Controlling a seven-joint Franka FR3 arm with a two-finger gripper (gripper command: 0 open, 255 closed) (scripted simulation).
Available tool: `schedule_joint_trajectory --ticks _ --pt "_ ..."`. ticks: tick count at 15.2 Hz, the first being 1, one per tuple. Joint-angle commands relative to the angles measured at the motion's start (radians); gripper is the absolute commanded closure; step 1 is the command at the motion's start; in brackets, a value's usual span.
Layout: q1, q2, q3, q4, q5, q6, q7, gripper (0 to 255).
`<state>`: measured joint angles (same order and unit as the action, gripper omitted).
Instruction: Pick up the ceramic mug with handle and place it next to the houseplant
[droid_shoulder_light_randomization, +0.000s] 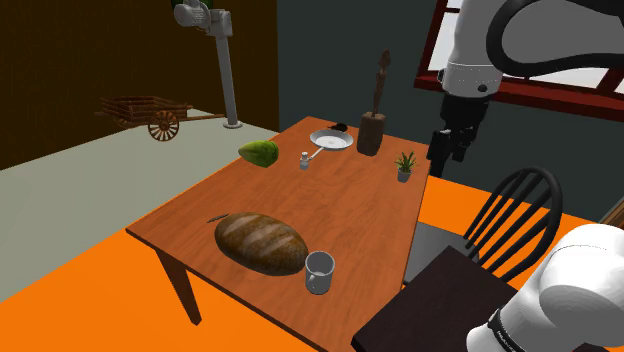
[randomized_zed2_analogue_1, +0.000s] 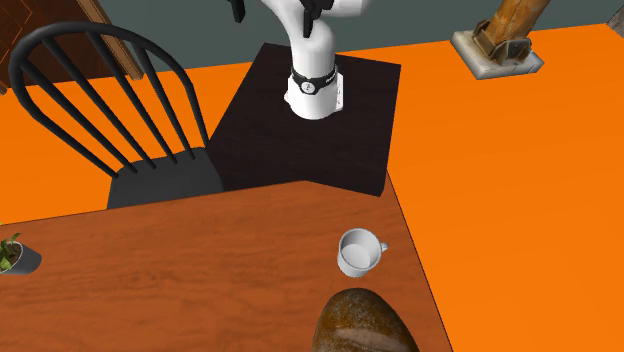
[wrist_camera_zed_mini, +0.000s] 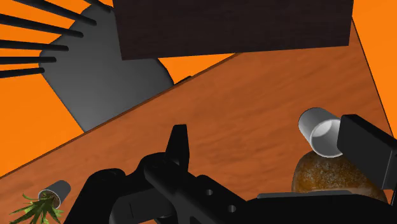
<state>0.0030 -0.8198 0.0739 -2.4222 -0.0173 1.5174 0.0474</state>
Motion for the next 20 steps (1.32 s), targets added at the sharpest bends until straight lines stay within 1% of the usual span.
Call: schedule_joint_trajectory --ticks 1,6,11,15,20 --pt "0.000 0.000 0.000 0.000 0.000 0.000 0.000 0" --pt "0.012 0.042 0.038 -0.125 0.050 0.183 0.059 0" --pt "0.027 0.131 0.081 -0.216 0.099 0.383 0.115 0" --pt "0.038 0.240 0.118 -0.261 0.134 0.553 0.157 0" --pt "0.046 0.419 0.166 -0.278 0.164 0.772 0.211 0"
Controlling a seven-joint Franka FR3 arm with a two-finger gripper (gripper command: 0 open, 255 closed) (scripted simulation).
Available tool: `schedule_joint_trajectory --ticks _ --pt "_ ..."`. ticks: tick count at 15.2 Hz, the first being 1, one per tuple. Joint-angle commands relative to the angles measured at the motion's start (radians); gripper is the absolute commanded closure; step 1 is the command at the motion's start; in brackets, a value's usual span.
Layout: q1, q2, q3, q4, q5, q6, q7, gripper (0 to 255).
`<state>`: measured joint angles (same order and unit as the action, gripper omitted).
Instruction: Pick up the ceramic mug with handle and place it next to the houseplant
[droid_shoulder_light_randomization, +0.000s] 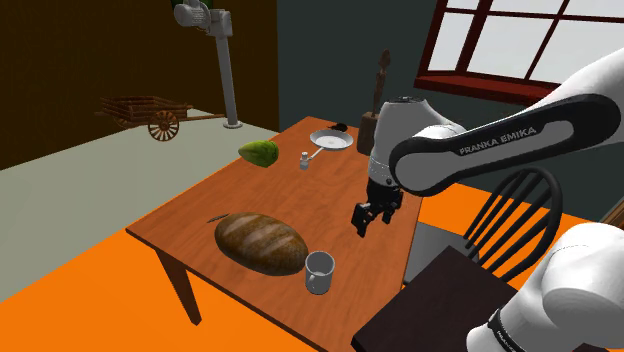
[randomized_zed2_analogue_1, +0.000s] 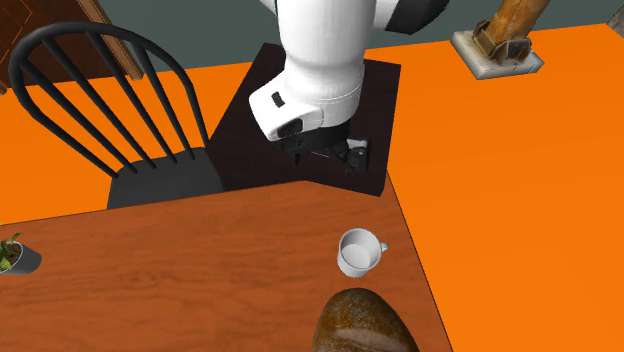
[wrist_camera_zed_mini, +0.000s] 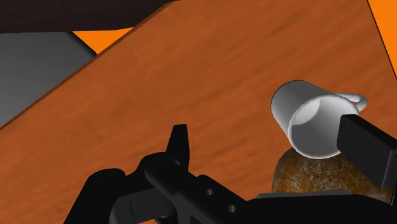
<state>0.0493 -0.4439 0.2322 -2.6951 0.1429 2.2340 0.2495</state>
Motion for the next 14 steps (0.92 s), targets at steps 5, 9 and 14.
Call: schedule_joint_trajectory --ticks 5,9,14 --pt "-0.003 0.258 0.054 0.022 0.001 0.266 0.073 0" --pt "-0.008 0.444 0.079 0.074 -0.048 0.415 0.149 0" --pt "0.007 0.598 0.069 0.124 -0.125 0.528 0.228 0"
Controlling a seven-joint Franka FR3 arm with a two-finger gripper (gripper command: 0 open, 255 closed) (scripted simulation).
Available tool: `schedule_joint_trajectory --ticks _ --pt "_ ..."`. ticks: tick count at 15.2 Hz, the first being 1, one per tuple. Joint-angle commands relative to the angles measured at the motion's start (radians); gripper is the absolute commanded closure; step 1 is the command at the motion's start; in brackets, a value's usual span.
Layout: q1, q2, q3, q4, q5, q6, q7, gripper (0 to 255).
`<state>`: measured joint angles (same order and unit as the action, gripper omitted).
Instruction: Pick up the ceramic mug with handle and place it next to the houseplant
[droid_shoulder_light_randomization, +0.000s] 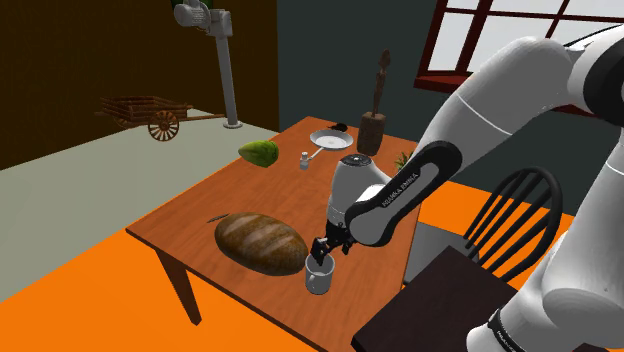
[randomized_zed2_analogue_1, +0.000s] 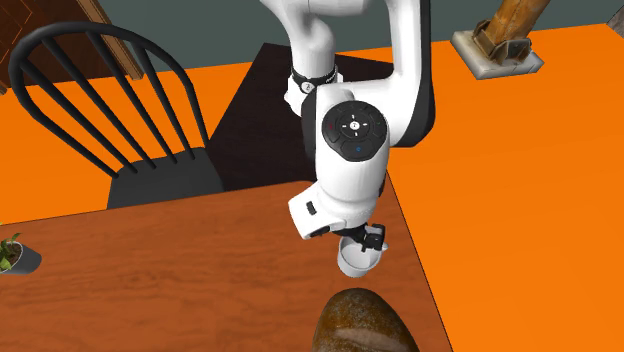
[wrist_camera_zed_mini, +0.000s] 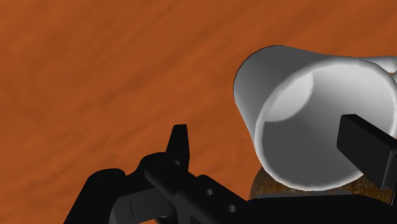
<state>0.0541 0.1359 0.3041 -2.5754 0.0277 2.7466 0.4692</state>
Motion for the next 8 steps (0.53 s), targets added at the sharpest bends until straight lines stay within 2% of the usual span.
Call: schedule_joint_trajectory --ticks 1,5,8 --pt "0.005 0.034 -0.008 0.006 -0.020 0.029 0.015 0" --pt "0.022 0.100 -0.031 0.015 -0.062 0.084 0.046 0" --pt "0.026 0.109 -0.035 0.017 -0.068 0.091 0.050 0"
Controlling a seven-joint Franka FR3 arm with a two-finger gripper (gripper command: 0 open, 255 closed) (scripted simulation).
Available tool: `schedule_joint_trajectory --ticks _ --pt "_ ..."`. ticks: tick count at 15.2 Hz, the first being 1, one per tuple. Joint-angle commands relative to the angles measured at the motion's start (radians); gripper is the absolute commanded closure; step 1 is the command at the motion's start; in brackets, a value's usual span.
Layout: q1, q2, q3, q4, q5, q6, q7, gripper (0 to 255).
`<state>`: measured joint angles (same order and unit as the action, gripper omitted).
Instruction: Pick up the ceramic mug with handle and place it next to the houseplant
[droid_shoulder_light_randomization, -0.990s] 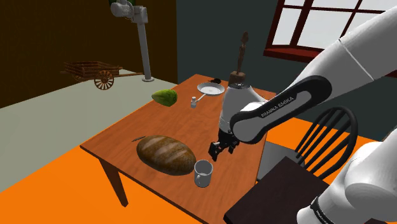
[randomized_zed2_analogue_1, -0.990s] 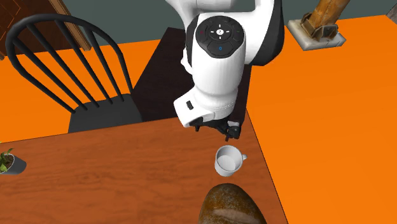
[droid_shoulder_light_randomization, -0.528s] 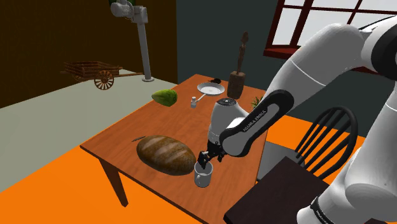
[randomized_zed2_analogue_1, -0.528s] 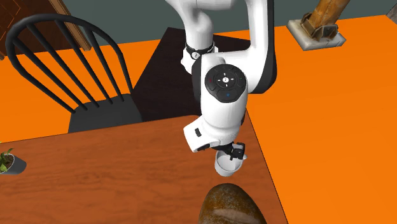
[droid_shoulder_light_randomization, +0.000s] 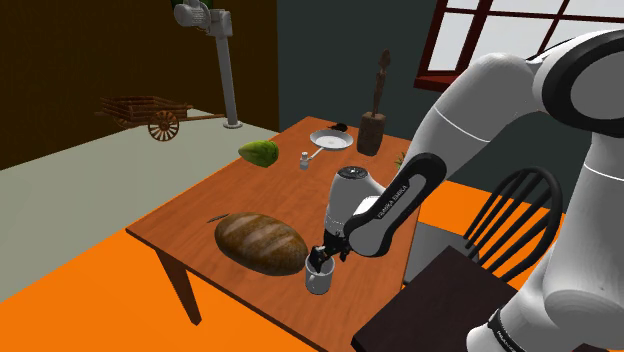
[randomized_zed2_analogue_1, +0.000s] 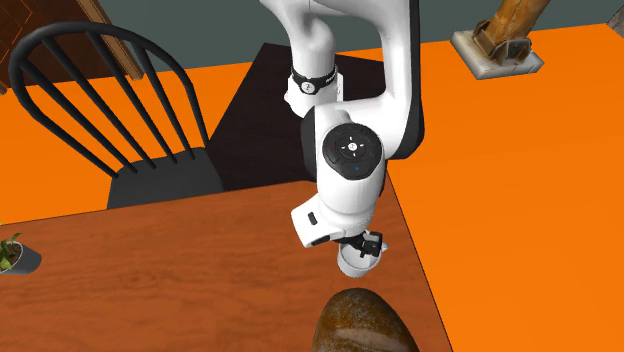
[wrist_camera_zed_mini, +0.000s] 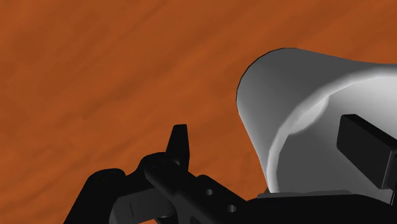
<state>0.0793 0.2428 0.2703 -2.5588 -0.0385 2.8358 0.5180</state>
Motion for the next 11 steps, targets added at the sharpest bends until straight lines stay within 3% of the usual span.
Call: schedule_joint_trajectory --ticks 1,5,6,11 --pt "0.001 0.002 -0.001 0.001 -0.002 0.002 0.001 0" --pt "0.001 0.002 -0.001 0.001 -0.001 0.002 0.001 0" --pt "0.001 0.002 -0.001 0.001 -0.001 0.002 0.001 255" --pt "0.001 0.002 -0.001 0.001 -0.001 0.002 0.001 255"
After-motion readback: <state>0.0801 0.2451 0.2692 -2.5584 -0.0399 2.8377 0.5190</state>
